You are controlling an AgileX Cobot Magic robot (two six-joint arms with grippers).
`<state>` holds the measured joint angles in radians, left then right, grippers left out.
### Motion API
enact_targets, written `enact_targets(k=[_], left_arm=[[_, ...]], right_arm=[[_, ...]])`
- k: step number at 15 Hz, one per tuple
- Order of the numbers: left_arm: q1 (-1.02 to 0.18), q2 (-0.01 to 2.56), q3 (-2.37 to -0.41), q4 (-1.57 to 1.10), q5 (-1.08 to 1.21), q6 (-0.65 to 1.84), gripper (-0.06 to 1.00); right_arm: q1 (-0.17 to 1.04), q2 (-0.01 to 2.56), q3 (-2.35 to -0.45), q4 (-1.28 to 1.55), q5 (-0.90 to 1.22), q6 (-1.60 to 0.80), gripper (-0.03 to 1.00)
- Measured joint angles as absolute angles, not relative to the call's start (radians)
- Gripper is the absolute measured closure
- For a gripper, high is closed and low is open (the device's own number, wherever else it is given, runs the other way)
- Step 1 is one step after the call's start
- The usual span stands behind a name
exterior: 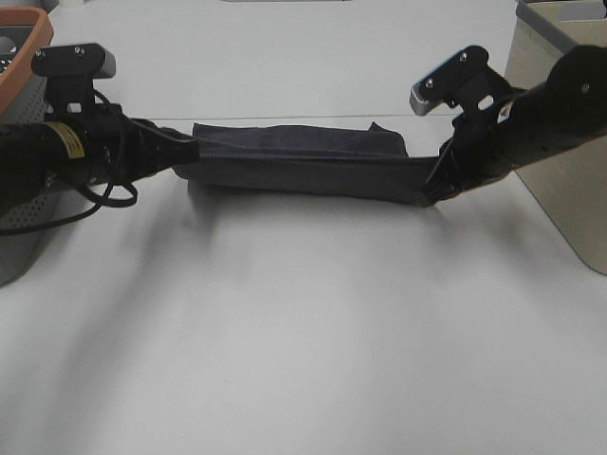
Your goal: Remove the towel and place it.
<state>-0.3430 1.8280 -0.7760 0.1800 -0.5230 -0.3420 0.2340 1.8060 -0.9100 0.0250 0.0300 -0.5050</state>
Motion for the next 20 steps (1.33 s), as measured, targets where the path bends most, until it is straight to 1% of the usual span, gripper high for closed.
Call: enact_targets(k=[5,8,12,13,14,15,16,17,18,19,20], left_arm=[[-0.384,1.824,-0.649,0.182,-0.535,-0.355,0.94],[-0.384,1.822,-0.605,0.183,-0.548,-0.376,0.94],[-0.384,1.855,-0.598,0.186,-0.547,-0.384,0.94],[-0.374,1.855,-0.594,0.172,-0.517,-0.382,0.9],[-0.355,1.856,-0.587,0.148,-0.482,-0.382,0.83],[-0.349,1.857,-0.585,0.147,-0.466,-0.382,0.73],[-0.349,1.857,-0.585,0.156,-0.465,-0.382,0.6],[-0.349,1.857,-0.585,0.163,-0.463,-0.382,0.46],[-0.349,1.857,-0.585,0.167,-0.463,-0.382,0.33],[-0.349,1.857,-0.585,0.168,-0.462,-0.382,0.24],[-0.349,1.857,-0.585,0.168,-0.455,-0.382,0.19]], right_arm=[[0.233,1.8,-0.757,0.038,-0.014,-0.505,0.95],[0.233,1.841,-0.755,0.073,-0.014,-0.505,0.95],[0.232,1.86,-0.753,0.074,-0.013,-0.504,0.95],[0.222,1.861,-0.75,0.074,-0.009,-0.502,0.92],[0.2,1.862,-0.745,0.074,0.0,-0.501,0.8],[0.194,1.862,-0.745,0.072,0.0,-0.501,0.64],[0.194,1.862,-0.745,0.066,0.0,-0.501,0.49],[0.194,1.862,-0.745,0.062,0.014,-0.501,0.4],[0.194,1.862,-0.745,0.059,0.03,-0.501,0.36],[0.194,1.861,-0.745,0.057,0.046,-0.501,0.35],[0.194,1.857,-0.745,0.056,0.06,-0.501,0.34]])
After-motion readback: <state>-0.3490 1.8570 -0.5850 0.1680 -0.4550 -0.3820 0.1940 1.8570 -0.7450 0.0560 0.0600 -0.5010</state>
